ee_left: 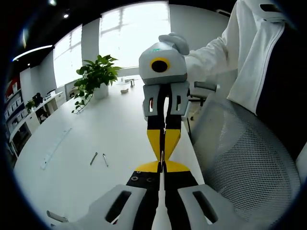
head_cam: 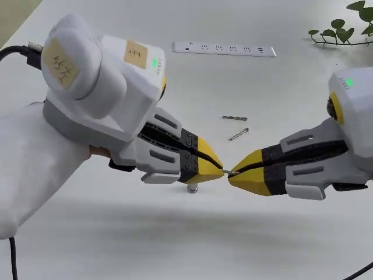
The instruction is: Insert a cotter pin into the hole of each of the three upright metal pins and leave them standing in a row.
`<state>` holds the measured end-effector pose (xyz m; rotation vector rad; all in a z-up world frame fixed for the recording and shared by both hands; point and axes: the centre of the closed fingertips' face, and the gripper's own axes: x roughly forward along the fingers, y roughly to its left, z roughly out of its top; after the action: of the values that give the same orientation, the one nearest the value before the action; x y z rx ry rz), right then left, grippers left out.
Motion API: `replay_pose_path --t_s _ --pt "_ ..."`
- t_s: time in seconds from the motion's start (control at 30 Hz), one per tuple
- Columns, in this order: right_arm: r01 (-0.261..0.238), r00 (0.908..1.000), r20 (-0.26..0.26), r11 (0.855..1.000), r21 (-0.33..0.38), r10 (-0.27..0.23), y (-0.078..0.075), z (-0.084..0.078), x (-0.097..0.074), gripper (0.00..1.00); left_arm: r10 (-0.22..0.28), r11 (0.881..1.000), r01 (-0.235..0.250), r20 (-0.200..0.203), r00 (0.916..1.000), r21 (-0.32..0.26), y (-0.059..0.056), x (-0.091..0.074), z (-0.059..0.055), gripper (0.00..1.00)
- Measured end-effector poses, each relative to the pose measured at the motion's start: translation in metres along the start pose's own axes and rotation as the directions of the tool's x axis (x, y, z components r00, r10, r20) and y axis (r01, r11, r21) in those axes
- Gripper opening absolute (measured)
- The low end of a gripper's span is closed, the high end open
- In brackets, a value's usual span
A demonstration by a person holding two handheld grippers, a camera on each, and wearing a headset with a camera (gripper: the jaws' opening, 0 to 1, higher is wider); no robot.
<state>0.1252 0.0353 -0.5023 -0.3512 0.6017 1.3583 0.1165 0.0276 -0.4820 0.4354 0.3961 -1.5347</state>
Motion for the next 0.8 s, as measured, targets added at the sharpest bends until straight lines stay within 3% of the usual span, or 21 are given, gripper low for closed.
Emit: replay_pose_path --t_s 0.1,0.17,0.2,0.27,0.37,0.43,0.57,0.63,0.8 --pt "0.028 0.9995 -0.013 0.999 -0.018 -0.028 -0.004 -0.001 0.000 0.00 0.010 1.000 -0.010 0.003 1.0000 0.000 0.002 0.001 0.000 0.00" --pt "0.047 0.9989 -0.007 0.999 -0.028 -0.047 -0.007 0.000 -0.001 0.00 0.065 0.996 -0.064 -0.001 0.9979 0.056 0.014 0.000 -0.001 0.00" --pt "0.052 0.9986 -0.008 0.998 -0.018 -0.052 -0.010 -0.001 -0.001 0.00 0.071 0.993 -0.068 -0.026 0.9971 0.096 0.015 -0.001 -0.004 0.00" --pt "0.060 0.9979 -0.024 0.998 -0.014 -0.061 -0.014 -0.006 0.000 0.00 0.067 0.995 -0.064 -0.033 0.9972 0.077 0.012 -0.002 -0.008 0.05" --pt "0.078 0.9946 -0.067 0.997 -0.021 -0.080 -0.019 -0.015 0.001 0.00 0.089 0.994 -0.085 -0.049 0.9948 0.073 0.017 -0.003 -0.015 0.15" --pt "0.086 0.9921 -0.089 0.996 -0.024 -0.088 -0.022 -0.020 0.002 0.00 0.138 0.990 -0.136 -0.051 0.9891 0.039 0.027 -0.007 -0.024 0.15" --pt "0.085 0.9902 -0.108 0.996 -0.031 -0.088 -0.023 -0.024 0.008 0.00 0.173 0.985 -0.174 -0.052 0.9835 -0.005 0.038 -0.010 -0.034 0.24" --pt "0.087 0.9885 -0.121 0.996 -0.035 -0.091 -0.025 -0.026 0.011 0.00 0.184 0.983 -0.185 -0.080 0.9797 -0.007 0.042 -0.010 -0.043 0.24" --pt "0.095 0.9847 -0.142 0.994 -0.045 -0.100 -0.032 -0.030 0.018 0.00 0.179 0.982 -0.184 -0.095 0.9792 -0.043 0.048 -0.005 -0.055 0.20"
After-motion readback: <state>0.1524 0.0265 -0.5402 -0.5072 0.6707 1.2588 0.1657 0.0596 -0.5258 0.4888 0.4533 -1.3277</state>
